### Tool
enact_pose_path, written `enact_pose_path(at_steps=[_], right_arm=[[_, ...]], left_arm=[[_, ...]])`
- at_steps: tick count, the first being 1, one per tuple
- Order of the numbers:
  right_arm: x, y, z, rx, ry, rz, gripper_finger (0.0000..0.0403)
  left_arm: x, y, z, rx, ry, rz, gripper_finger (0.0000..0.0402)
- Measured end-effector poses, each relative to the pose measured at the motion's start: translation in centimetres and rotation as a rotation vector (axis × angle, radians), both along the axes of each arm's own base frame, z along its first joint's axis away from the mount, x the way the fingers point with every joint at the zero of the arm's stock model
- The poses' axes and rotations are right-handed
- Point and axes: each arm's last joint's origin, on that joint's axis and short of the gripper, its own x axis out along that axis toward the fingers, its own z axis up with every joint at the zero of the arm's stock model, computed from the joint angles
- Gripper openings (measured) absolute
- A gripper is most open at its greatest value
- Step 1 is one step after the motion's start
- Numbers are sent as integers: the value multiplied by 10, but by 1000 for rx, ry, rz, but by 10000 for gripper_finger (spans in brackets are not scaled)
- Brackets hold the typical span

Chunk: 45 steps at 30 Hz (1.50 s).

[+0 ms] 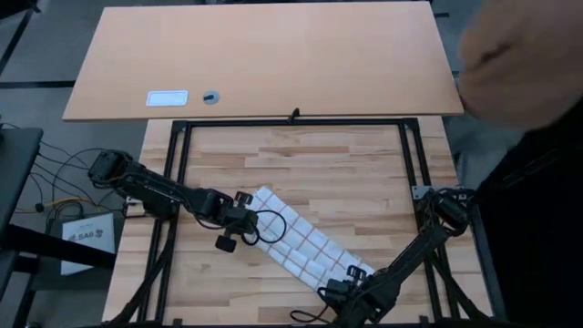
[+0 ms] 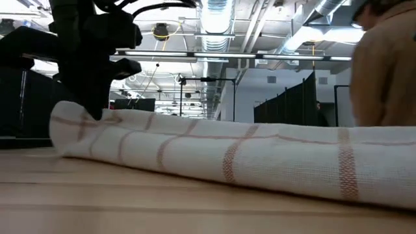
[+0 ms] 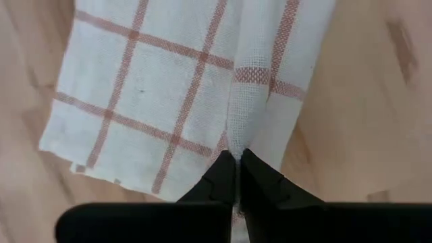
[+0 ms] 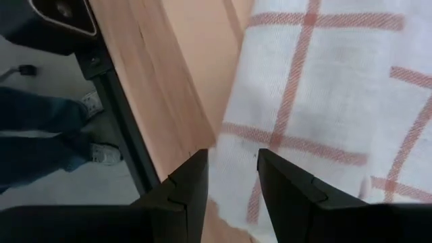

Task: Roll towel
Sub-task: Roll the white checkered towel

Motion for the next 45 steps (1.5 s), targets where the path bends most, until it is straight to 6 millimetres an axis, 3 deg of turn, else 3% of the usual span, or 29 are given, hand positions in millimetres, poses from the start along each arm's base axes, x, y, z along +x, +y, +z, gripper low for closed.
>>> enact_pose_path(at_steps=[13,17,21,24,29,33,37,42,45], right_arm=[[6,5,2,60,-56,-14,118],[8,6,3,75,-83,-11,118],[12,8,5,85,-134,2,118],[14,4,4,57,-130,10,118],[21,-4,4,-2,-166,30,118],[25,-8,4,-7,-171,29,118],[25,-7,4,-3,-174,29,118],[20,-2,4,14,-168,5,118],[18,0,4,24,-166,-12,118]], left_arm=[[22,8,12,167,-208,-107,97],[21,12,22,226,-190,-47,112],[5,-5,56,125,-115,-18,112],[-12,-17,61,-74,42,-3,108],[-19,-27,31,-171,81,-32,100],[-16,-16,1,-126,72,-4,96],[-7,0,-3,-14,-6,12,96],[14,20,0,-4,-144,8,95],[21,30,-21,-29,-101,5,95]])
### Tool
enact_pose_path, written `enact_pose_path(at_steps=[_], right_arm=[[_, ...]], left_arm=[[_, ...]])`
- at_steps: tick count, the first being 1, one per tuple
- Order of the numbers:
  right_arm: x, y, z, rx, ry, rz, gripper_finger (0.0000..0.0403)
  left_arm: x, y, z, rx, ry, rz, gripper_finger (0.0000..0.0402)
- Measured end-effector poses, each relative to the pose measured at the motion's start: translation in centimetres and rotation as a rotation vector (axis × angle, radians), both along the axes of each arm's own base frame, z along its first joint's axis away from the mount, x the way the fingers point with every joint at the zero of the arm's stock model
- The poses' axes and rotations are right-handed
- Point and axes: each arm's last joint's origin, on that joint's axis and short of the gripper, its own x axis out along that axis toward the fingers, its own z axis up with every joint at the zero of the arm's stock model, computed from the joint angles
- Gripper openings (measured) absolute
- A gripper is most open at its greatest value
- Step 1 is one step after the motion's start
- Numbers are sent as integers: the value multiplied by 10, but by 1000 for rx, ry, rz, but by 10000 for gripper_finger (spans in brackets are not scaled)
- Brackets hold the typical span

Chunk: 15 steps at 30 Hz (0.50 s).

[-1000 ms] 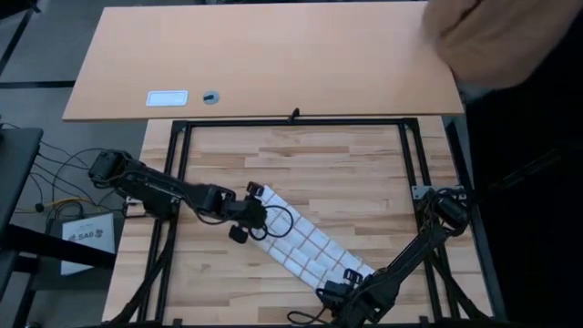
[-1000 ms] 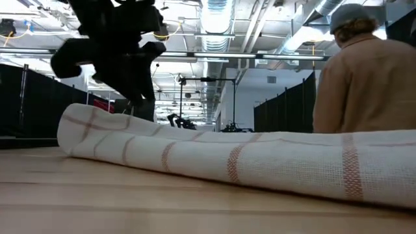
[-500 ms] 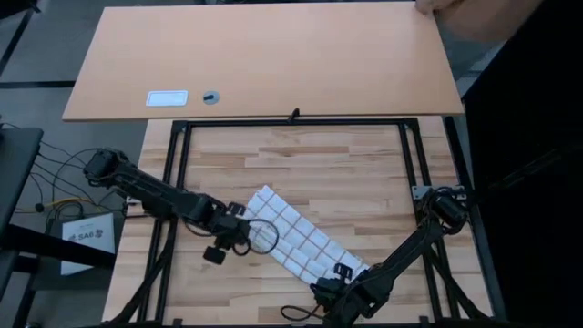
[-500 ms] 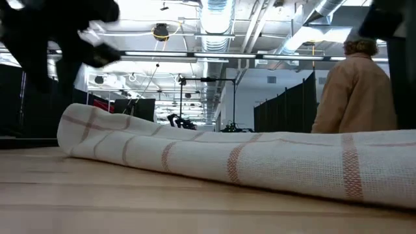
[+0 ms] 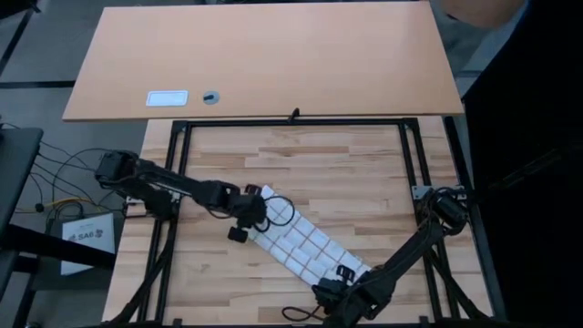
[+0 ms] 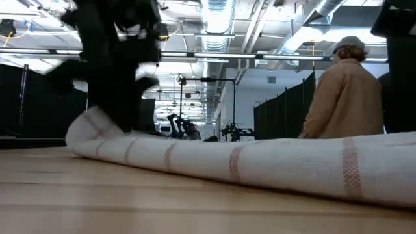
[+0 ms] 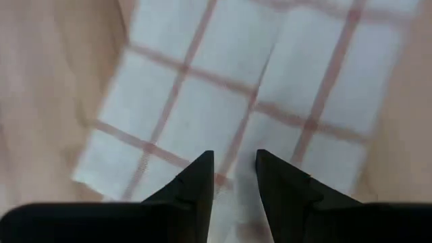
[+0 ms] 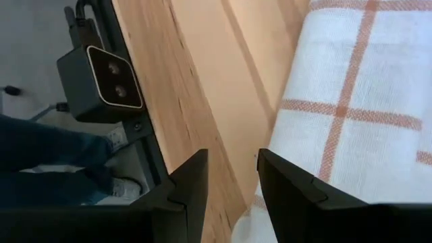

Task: Roll towel
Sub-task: Roll the white checkered towel

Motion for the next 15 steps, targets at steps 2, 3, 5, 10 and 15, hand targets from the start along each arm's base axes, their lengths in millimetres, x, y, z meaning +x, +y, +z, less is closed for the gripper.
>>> enact_pose_path(at_steps=[2,3,5,10,15], right_arm=[[-2,2,0,1,6,-5,118],[-2,2,0,2,6,-4,118],[-4,3,0,-1,9,0,118],[-7,0,-2,-30,40,3,118],[-6,0,-2,-34,40,8,118]], left_arm=[[1,3,-20,-16,53,-6,95],[2,3,-29,-14,76,-13,95],[7,4,-35,24,70,-17,95],[14,11,-26,235,-25,-6,95],[19,13,4,345,-116,21,95]])
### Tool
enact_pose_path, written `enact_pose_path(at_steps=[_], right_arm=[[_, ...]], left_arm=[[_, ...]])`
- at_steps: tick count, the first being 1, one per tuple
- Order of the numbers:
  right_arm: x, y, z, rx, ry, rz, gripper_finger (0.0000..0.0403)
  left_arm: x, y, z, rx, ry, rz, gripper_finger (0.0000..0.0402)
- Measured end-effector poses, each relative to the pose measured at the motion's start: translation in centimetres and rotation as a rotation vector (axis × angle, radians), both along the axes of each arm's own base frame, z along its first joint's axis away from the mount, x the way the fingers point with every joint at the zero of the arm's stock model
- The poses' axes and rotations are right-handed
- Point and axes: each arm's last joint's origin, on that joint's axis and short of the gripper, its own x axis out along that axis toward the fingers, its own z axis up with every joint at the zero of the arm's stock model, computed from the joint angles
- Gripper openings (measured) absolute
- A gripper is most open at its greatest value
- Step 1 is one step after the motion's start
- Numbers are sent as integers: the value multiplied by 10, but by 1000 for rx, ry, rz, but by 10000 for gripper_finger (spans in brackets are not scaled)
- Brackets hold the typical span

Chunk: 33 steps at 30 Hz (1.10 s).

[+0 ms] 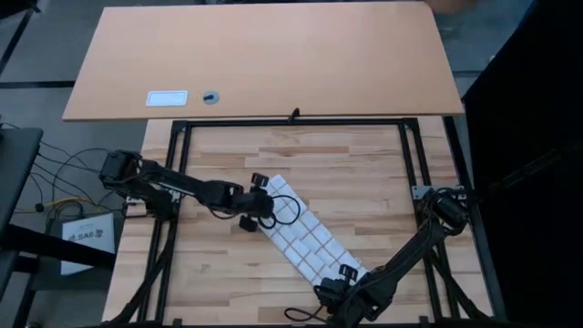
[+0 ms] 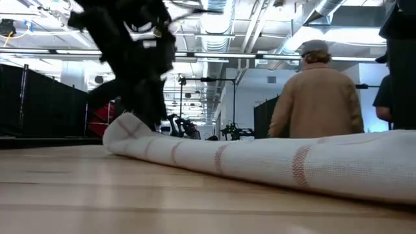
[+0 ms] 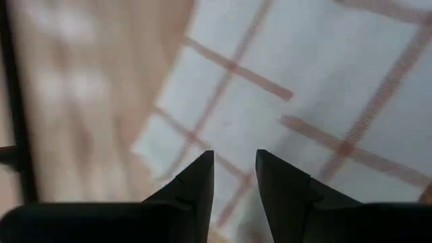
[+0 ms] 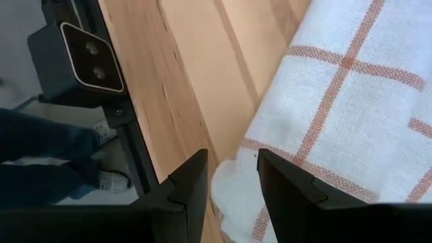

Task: Roll towel
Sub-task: Roll the white checkered towel

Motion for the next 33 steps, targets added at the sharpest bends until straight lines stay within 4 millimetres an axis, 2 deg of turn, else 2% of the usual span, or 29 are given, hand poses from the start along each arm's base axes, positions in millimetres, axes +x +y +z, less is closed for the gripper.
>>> enact_pose_path(at_steps=[5,7,9,11,13,17,21,25,28,33], right_arm=[[-2,-1,-1,-33,17,29,118],[-5,-6,-2,-81,44,13,118],[-5,-16,-4,-141,80,-38,118],[-2,-30,-10,-177,111,-108,118],[2,-43,-17,-183,132,-195,118],[6,-63,-31,-145,186,-357,118],[6,-67,-46,-62,207,-380,118],[-1,-66,-58,-29,201,-358,118],[-7,-64,-61,-63,203,-275,118],[-10,-60,-62,-120,210,-63,118]], left_arm=[[-8,-8,43,-10,-72,19,95],[-14,-11,52,-44,-92,43,95],[-20,-12,54,-102,-84,66,95],[-24,-11,43,-155,-43,84,95],[-27,-8,23,-156,20,112,95],[-18,4,-2,-156,17,156,95],[-10,17,-21,-174,31,222,95],[-10,19,-38,-254,106,315,95],[-17,10,-43,-313,151,427,95],[-32,-30,-39,-381,164,523,95]])
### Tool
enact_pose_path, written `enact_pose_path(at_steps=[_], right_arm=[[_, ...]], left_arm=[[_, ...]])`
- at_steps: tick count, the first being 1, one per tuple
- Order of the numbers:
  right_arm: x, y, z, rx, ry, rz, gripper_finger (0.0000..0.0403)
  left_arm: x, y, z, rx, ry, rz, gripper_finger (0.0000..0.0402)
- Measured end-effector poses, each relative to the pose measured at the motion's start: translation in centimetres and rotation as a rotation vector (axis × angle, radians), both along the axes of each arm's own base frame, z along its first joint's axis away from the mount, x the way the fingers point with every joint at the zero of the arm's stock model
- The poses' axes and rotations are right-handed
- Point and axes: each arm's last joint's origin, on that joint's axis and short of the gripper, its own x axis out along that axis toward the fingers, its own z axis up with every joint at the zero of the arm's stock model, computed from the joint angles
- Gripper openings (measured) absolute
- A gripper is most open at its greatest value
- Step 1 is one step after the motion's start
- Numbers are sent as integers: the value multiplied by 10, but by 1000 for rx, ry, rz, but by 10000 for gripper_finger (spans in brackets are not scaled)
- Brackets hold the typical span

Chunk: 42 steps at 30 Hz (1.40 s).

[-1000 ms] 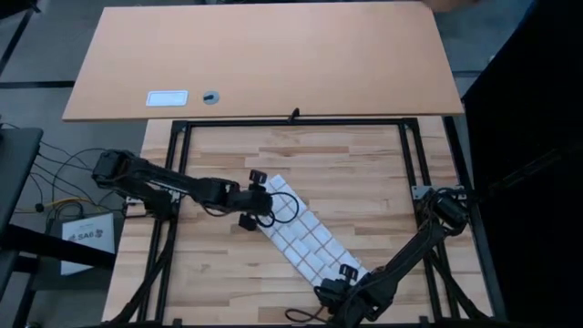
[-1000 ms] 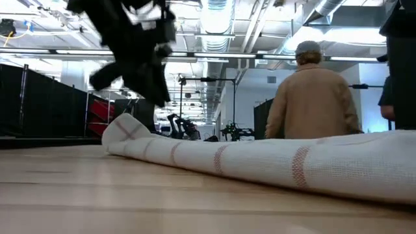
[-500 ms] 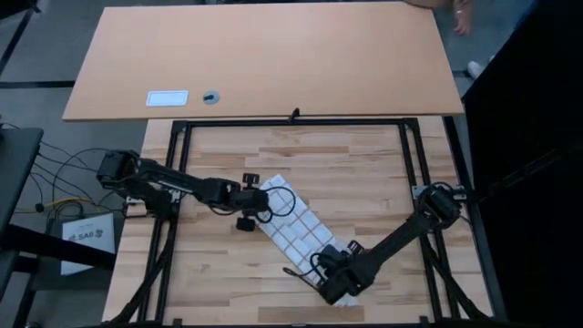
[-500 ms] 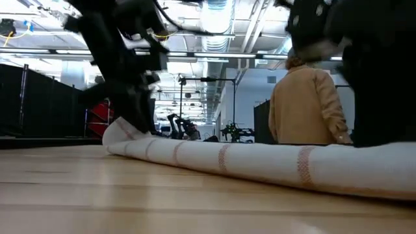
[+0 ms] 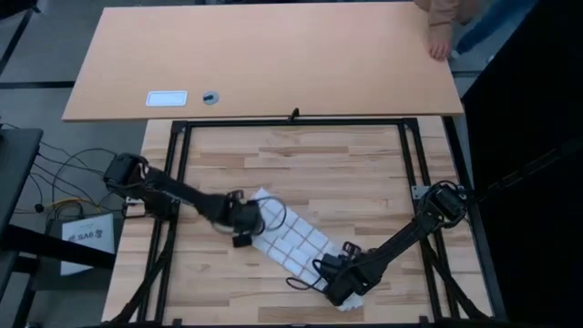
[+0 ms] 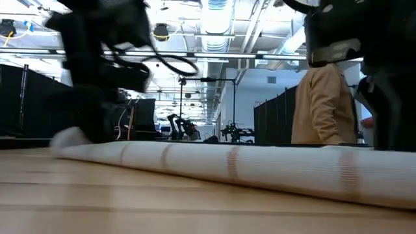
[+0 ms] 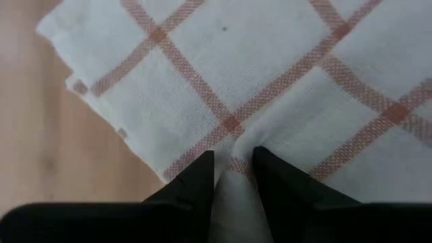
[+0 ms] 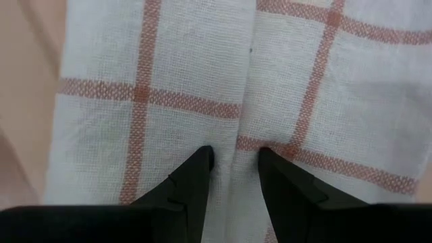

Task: Roll towel
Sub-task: Roll the white checkered towel

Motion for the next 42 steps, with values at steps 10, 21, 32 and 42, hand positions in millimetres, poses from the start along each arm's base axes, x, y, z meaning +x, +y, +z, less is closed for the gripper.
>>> enact_pose_path(at_steps=[10,21,32,42], right_arm=[[5,-5,-1,-37,38,366,118],[26,-47,5,68,123,625,118],[4,-41,74,148,-42,423,118],[-20,-13,51,131,-54,223,118]], left_arm=[[-46,-96,3,-144,-85,156,95],[-73,-136,12,-210,-144,269,95],[-34,-126,78,-126,-120,-31,95],[-10,-95,60,-307,9,-110,95]])
